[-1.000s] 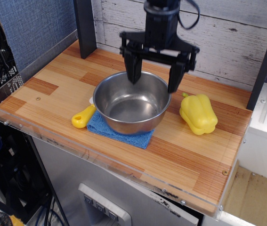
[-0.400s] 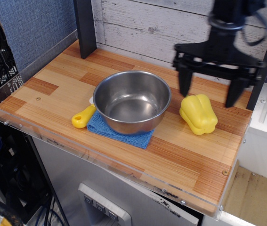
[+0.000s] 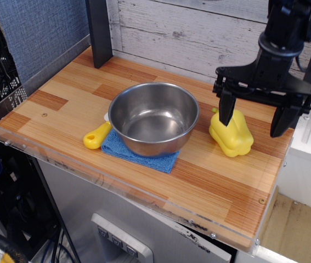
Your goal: Pick yellow toy and place it on the right side of the table
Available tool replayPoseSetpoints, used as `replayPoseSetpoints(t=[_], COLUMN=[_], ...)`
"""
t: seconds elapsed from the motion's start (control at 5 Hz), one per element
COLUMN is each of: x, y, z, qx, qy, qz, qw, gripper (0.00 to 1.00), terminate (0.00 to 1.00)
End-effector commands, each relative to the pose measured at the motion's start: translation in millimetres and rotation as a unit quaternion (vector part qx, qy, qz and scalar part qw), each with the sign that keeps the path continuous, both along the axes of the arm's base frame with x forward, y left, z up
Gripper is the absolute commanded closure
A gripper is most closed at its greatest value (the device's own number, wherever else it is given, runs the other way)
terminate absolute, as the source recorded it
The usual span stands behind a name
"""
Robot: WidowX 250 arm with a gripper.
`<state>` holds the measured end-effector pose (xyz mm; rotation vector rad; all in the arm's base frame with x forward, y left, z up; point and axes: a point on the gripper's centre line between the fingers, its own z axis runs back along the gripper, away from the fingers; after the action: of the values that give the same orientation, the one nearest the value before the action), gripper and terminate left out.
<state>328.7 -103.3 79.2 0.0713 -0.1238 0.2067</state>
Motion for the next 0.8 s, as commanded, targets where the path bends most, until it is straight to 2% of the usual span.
replayPoseSetpoints(t=[0.0,0.6], x=[17.0,22.3], y=[8.4,5.7], z=[-6.3,-33.9], qx=[-0.002,-0.028], qy=[-0.014,0.013], qz=[0.023,0.053], qw=[0.9996,0.9981], gripper=[0.00,0.00], terminate=[0.00,0.00])
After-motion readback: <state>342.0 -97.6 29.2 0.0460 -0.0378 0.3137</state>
